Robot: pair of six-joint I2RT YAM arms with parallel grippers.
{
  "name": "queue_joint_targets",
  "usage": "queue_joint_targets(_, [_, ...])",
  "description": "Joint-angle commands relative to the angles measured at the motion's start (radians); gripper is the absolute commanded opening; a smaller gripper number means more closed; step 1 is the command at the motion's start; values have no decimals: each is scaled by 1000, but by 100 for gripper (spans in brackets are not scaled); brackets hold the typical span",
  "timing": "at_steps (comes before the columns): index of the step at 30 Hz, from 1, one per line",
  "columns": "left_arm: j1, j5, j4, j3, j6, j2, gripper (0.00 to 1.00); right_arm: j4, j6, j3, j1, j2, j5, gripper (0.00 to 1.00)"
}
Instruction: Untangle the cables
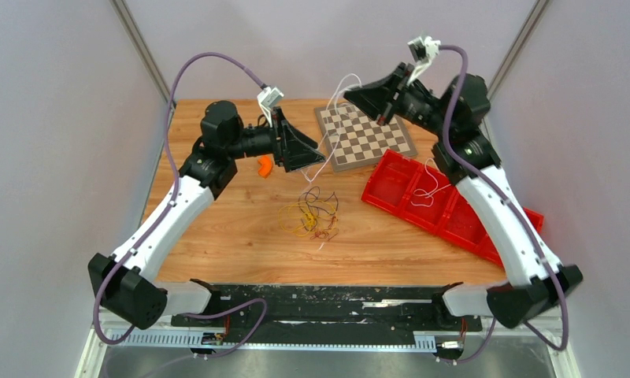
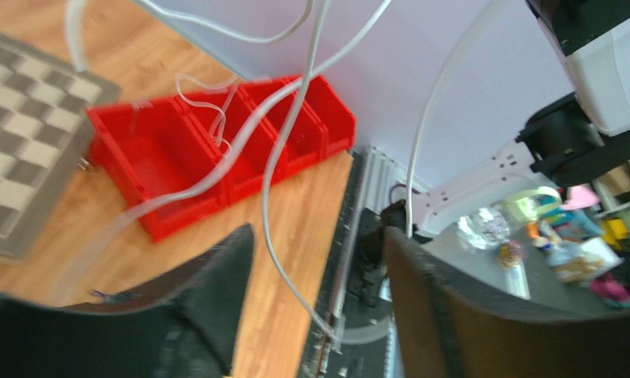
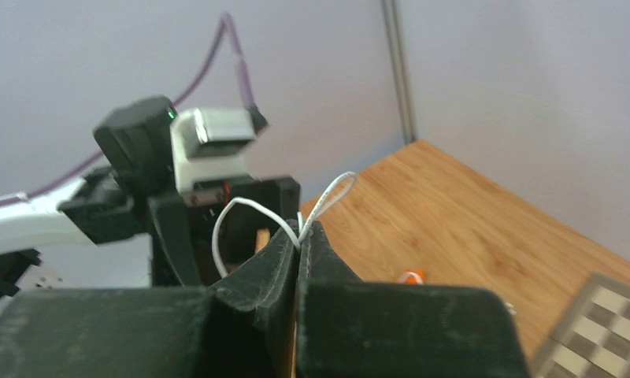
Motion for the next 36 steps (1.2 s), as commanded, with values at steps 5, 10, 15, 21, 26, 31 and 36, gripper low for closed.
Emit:
queue_joint_targets(5, [136,-8,-143,-25,226,-120,100,-252,-259,-245,-144,-324,105,0])
queue_joint_targets(10, [179,6,-199,-26,255,-97,100,-320,-252,-352,-287,-422,102,0])
queue_joint_targets(15, [180,31,-191,-56,241,-84,100,-373,-227,-403,-440,-469,140,0])
queue_joint_targets(21, [179,42,-191,-56,227,-68,100,-404,-264,-398,-582,-430,137,0])
queue_joint_targets(26, [180,30,-203,-71,235,-82,100,-452,-361,-384,-705,-398,16,0])
queue_joint_targets(31, [180,4,-259,-83,280,-104,100,-546,-474,-395,-731,-392,27,0])
queue_joint_targets(36, [180,-14,-304,-101,329,-135,100,-601,-517,-463,-732,-392,22,0])
